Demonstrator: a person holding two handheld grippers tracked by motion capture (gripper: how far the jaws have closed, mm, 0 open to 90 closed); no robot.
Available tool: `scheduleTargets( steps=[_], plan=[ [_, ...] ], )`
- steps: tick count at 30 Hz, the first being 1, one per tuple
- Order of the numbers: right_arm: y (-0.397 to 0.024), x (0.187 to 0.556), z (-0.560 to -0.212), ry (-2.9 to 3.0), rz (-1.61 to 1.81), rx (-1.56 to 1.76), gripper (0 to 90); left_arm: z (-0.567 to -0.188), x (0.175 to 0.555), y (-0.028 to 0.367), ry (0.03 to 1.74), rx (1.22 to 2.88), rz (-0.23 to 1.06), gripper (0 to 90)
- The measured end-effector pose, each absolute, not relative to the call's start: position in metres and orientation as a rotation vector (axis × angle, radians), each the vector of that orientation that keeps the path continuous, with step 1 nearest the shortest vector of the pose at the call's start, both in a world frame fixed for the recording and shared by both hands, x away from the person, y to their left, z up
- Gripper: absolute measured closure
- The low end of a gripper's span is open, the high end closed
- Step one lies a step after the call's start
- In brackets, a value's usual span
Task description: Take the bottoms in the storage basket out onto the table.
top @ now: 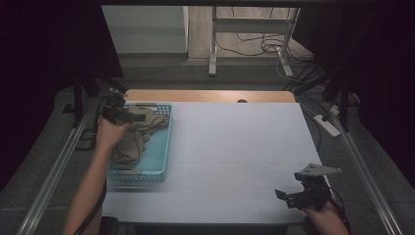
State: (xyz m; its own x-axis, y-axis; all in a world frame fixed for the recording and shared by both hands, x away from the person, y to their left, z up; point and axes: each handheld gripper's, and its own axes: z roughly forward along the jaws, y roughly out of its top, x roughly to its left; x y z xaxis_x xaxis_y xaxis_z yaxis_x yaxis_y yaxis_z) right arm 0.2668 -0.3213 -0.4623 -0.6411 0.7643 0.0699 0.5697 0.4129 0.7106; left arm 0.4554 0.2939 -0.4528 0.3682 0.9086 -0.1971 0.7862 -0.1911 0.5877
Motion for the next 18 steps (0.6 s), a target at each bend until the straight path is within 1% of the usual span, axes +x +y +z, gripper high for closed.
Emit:
scheduleTargets(
  steps=[4, 9, 18],
  plan=[
    [-0.322, 0.267, -0.462, 2.404, 1.056, 1.168, 1.9, -0.462, 0.461, 0.294, 1.490, 2.045, 0.265, 0.0],
    [-0.322, 0.267, -0.462, 2.406, 1.060, 1.167, 1.9, -0.478, 0.465, 0.291, 1.499, 2.048, 0.185, 0.0],
    [-0.322, 0.267, -0.462, 2.404, 1.059, 1.167, 1.9, -0.493, 0.468, 0.278, 1.504, 2.110, 0.114, 0.0]
  ],
)
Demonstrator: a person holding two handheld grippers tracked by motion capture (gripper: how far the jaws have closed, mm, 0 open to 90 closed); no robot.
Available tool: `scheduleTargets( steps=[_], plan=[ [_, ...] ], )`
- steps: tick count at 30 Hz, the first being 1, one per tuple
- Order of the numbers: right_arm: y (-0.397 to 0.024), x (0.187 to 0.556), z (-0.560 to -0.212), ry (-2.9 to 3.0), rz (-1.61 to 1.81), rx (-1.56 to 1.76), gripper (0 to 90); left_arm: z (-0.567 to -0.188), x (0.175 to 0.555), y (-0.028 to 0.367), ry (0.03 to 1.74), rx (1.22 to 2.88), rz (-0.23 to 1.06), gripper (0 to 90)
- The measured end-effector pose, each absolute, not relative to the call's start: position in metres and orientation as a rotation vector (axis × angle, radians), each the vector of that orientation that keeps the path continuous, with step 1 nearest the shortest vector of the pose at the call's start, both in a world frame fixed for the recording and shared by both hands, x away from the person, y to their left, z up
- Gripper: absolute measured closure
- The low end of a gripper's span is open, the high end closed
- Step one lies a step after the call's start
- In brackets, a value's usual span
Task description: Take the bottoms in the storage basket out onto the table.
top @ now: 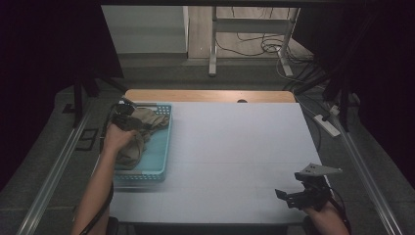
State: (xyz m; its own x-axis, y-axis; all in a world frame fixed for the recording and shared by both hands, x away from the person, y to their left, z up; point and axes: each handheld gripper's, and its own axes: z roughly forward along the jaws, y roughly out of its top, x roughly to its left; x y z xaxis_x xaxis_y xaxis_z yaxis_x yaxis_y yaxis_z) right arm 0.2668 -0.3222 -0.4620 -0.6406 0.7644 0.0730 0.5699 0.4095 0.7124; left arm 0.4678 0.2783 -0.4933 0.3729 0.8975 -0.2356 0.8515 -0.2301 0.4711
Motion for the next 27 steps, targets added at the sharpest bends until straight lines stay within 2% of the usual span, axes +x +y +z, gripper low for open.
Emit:
scheduleTargets(
  steps=[8, 9, 12, 13, 17, 19, 27],
  plan=[
    [-0.322, 0.267, -0.462, 2.406, 1.057, 1.164, 1.9, -0.500, 0.470, 0.269, 1.584, 2.217, 0.189, 1.9],
    [-0.322, 0.266, -0.462, 2.405, 1.057, 1.163, 1.9, -0.503, 0.471, 0.266, 1.628, 2.276, 0.260, 9.2],
    [-0.322, 0.266, -0.462, 2.403, 1.059, 1.164, 1.9, -0.505, 0.471, 0.264, 1.642, 2.275, 0.284, 17.3],
    [-0.322, 0.266, -0.462, 2.403, 1.060, 1.165, 1.9, -0.503, 0.470, 0.265, 1.666, 2.266, 0.313, 22.6],
    [-0.322, 0.267, -0.462, 2.406, 1.062, 1.166, 1.9, -0.498, 0.465, 0.269, 1.694, 2.247, 0.326, 46.4],
    [-0.322, 0.267, -0.462, 2.407, 1.061, 1.165, 1.9, -0.494, 0.464, 0.270, 1.733, 2.218, 0.294, 54.2],
    [-0.322, 0.267, -0.462, 2.406, 1.061, 1.166, 1.9, -0.486, 0.460, 0.273, 1.733, 2.140, 0.222, 63.7]
  ],
)
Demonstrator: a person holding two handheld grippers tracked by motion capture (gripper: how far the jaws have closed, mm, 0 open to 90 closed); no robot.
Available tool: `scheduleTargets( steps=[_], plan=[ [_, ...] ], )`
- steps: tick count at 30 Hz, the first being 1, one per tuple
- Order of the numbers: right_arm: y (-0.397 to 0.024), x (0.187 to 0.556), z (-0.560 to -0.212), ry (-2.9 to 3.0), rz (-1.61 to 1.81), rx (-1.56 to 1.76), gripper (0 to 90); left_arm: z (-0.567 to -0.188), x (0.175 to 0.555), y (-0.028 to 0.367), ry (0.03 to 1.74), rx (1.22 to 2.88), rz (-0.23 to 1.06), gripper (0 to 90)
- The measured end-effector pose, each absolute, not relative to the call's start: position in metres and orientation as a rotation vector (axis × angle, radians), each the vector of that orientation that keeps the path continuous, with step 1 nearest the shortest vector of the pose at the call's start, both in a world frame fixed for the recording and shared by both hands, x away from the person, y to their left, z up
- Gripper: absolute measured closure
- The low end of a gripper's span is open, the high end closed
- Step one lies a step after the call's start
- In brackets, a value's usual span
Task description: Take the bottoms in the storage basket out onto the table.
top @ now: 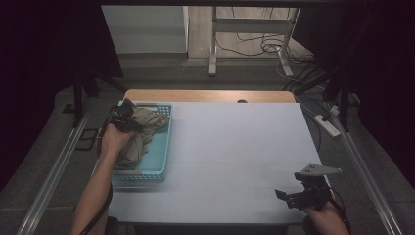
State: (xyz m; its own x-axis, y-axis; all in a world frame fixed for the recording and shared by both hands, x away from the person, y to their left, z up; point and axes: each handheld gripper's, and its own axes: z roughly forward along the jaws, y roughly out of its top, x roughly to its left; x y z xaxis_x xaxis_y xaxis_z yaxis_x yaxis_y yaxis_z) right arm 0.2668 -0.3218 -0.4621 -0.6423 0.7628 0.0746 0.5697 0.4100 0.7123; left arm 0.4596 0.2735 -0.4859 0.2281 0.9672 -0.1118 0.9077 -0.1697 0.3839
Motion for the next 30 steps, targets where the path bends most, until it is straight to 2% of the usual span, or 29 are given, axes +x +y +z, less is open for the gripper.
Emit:
scheduleTargets(
  steps=[9, 30],
  plan=[
    [-0.322, 0.267, -0.462, 2.407, 1.061, 1.164, 1.9, -0.467, 0.451, 0.277, 1.608, 2.069, 0.191, 66.0],
    [-0.322, 0.267, -0.462, 2.408, 1.061, 1.166, 1.9, -0.397, 0.432, 0.270, 1.373, 1.988, 0.240, 65.9]
  ],
)
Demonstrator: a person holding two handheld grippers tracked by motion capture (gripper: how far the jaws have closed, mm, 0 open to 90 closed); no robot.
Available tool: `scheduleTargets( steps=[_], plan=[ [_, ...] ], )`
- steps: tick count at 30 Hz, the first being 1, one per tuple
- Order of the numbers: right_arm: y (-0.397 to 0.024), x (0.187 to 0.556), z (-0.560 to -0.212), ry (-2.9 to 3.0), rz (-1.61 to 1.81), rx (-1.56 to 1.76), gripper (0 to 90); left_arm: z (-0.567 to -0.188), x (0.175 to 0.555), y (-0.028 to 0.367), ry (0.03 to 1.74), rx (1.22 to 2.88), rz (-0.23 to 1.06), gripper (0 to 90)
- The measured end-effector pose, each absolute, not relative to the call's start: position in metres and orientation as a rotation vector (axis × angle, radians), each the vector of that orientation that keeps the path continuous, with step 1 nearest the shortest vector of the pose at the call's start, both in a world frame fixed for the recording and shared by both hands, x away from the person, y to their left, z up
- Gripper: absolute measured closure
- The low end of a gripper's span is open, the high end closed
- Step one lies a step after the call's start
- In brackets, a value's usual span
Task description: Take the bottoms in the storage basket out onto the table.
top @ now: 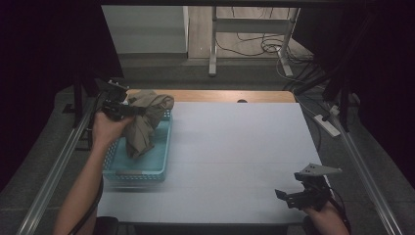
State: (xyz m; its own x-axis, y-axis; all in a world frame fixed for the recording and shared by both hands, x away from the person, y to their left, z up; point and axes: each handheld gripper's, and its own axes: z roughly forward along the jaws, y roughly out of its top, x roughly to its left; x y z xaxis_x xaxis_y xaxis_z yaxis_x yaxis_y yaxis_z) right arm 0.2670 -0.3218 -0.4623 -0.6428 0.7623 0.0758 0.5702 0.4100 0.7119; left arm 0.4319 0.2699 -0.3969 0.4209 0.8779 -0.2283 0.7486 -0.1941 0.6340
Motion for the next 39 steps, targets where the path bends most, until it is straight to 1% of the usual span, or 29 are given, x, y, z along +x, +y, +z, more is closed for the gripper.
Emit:
scheduleTargets(
  steps=[11, 22, 29, 39],
  plan=[
    [-0.322, 0.267, -0.462, 2.406, 1.064, 1.170, 1.9, -0.368, 0.430, 0.259, 1.323, 1.972, 0.241, 66.0],
    [-0.323, 0.267, -0.462, 2.404, 1.070, 1.165, 1.9, -0.335, 0.426, 0.241, 1.211, 1.941, 0.232, 66.0],
    [-0.324, 0.267, -0.462, 2.400, 1.079, 1.169, 1.9, -0.321, 0.425, 0.232, 1.175, 1.938, 0.244, 66.0],
    [-0.324, 0.266, -0.462, 2.397, 1.085, 1.171, 1.9, -0.299, 0.425, 0.223, 1.124, 1.906, 0.222, 66.0]
  ],
)
